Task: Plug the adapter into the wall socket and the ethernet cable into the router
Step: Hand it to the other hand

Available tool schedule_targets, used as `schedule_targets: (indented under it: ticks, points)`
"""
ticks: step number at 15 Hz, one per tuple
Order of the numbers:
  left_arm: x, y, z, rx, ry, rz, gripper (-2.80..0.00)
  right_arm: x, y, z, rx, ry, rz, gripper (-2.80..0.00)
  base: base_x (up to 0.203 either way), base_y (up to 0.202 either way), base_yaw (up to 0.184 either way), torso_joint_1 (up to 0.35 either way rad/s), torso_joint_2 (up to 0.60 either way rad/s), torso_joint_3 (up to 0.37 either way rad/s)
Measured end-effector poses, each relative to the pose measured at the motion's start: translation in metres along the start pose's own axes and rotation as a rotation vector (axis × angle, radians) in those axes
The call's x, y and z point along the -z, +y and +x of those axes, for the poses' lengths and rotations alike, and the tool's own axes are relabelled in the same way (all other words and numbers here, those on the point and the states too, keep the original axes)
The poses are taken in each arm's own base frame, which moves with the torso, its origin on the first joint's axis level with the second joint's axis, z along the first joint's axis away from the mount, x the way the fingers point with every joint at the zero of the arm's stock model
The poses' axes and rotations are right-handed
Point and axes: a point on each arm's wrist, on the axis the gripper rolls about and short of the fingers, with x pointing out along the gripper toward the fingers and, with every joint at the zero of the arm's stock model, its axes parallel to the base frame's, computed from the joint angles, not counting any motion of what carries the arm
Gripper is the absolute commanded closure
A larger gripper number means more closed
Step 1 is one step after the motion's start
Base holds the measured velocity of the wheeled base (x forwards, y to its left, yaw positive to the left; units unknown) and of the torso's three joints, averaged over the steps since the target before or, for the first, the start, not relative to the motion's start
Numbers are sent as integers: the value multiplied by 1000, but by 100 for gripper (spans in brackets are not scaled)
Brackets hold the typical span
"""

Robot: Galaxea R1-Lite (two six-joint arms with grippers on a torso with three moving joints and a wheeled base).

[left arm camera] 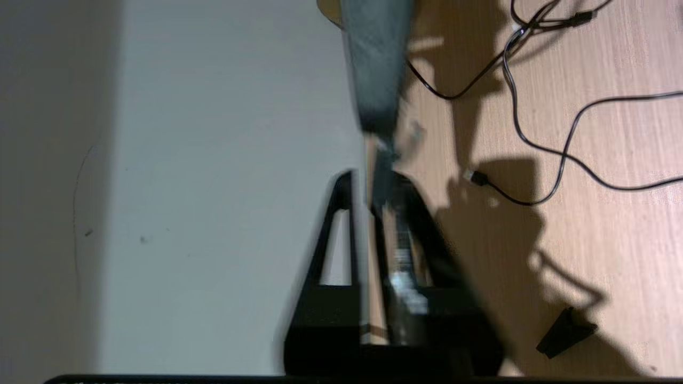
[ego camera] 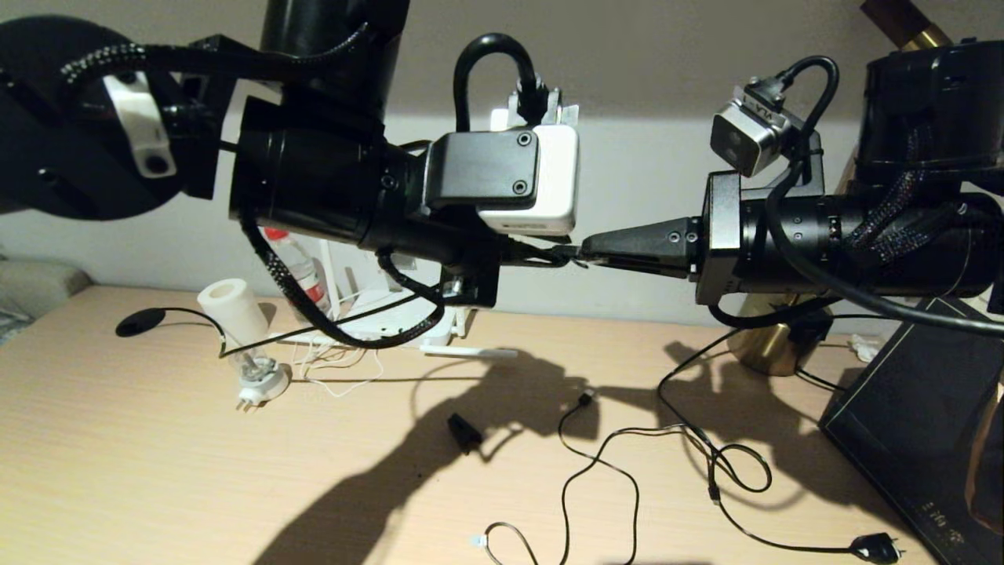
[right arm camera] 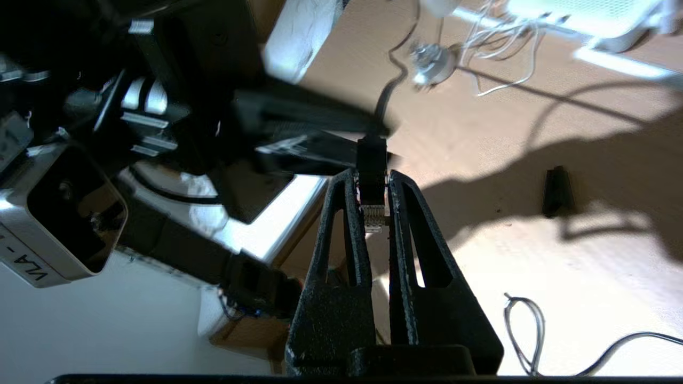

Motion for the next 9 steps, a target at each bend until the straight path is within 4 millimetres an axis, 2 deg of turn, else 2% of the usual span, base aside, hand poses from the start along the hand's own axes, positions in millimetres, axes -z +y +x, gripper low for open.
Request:
schedule_targets:
  ticks: [4,7,9]
  points:
    - [-1,4,1,-52,-16,21,-280,-4,2,-1,0,-14,37,0,0,0,0,0,0,0]
    - [-1,7,0,-129,-38,61,-280,-8,1,-3,16,-43,121,0,0,0,0,0,0,0]
    - [1,3,-3,-159,-61,81,-280,-14,-2,-8,21,-66,215,0,0,0,0,0,0,0]
